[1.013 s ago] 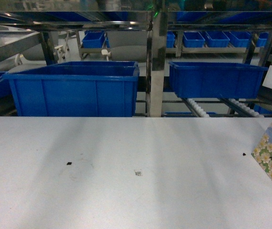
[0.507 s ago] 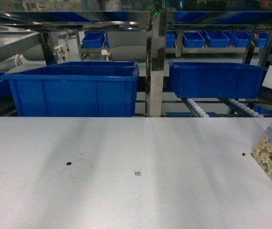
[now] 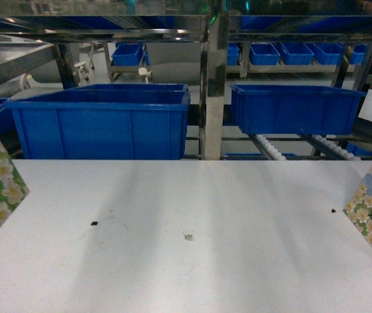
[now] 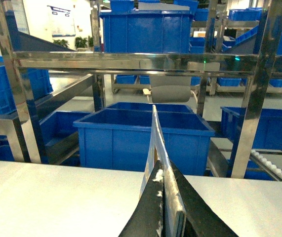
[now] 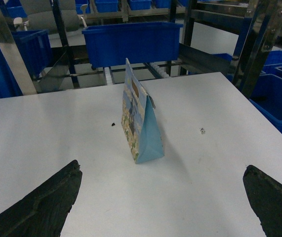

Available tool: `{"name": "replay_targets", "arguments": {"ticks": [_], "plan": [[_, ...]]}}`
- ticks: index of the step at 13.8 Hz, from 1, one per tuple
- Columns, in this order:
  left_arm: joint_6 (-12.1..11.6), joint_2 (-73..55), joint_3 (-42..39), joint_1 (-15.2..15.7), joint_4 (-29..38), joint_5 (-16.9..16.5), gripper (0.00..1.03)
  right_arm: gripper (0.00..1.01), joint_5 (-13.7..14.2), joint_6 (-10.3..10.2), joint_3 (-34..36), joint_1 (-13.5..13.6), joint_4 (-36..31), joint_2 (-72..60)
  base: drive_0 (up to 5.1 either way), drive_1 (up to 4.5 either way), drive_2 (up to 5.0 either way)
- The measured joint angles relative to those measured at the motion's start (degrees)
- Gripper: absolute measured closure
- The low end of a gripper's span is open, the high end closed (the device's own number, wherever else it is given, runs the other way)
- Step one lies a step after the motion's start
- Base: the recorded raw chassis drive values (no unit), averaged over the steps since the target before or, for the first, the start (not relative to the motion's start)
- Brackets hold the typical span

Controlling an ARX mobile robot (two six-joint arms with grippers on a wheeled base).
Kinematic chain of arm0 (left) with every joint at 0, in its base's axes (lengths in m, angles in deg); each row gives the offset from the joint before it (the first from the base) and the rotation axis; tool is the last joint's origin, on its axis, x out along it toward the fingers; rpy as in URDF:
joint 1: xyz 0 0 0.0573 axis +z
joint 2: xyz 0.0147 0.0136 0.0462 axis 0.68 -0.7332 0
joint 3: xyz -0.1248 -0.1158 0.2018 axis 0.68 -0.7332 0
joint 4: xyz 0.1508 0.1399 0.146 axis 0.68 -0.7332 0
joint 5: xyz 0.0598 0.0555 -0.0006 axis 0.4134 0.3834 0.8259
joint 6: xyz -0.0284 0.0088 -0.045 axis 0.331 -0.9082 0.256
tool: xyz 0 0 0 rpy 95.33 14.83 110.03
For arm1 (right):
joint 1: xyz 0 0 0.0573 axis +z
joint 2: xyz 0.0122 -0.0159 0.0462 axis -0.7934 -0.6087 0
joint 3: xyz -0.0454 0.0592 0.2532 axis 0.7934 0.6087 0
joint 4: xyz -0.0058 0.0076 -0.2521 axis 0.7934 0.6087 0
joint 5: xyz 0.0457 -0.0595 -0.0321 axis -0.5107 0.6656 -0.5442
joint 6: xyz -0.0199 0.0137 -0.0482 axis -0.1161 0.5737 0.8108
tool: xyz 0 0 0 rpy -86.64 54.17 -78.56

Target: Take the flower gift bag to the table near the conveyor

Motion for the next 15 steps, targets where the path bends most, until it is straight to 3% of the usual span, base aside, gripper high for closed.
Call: {"name": "replay_targets", "arguments": {"ticks": [3, 8, 10, 15], "plan": [[2.5, -18.1, 0.7, 0.5, 15.3, 1.4, 1.01, 0.03, 0.0, 0.0, 0.0, 0.0, 0.0, 0.0, 0.0, 0.0, 0.0], [5.3, -38.4, 7.3, 4.2, 29.7, 1.3, 1.01, 0.03, 0.0, 0.0, 0.0, 0.0, 0.0, 0.0, 0.0, 0.0, 0.0], [7.3, -45.3, 9.2, 6.4, 32.7, 1.3, 1.01, 0.03, 0.0, 0.0, 0.0, 0.0, 0.0, 0.0, 0.0, 0.0, 0.0], [11.0, -61.0, 14.3, 10.2, 32.6, 1.7, 1.01, 0.03, 0.0, 0.0, 0.0, 0.0, 0.0, 0.0, 0.0, 0.0, 0.0]]}}
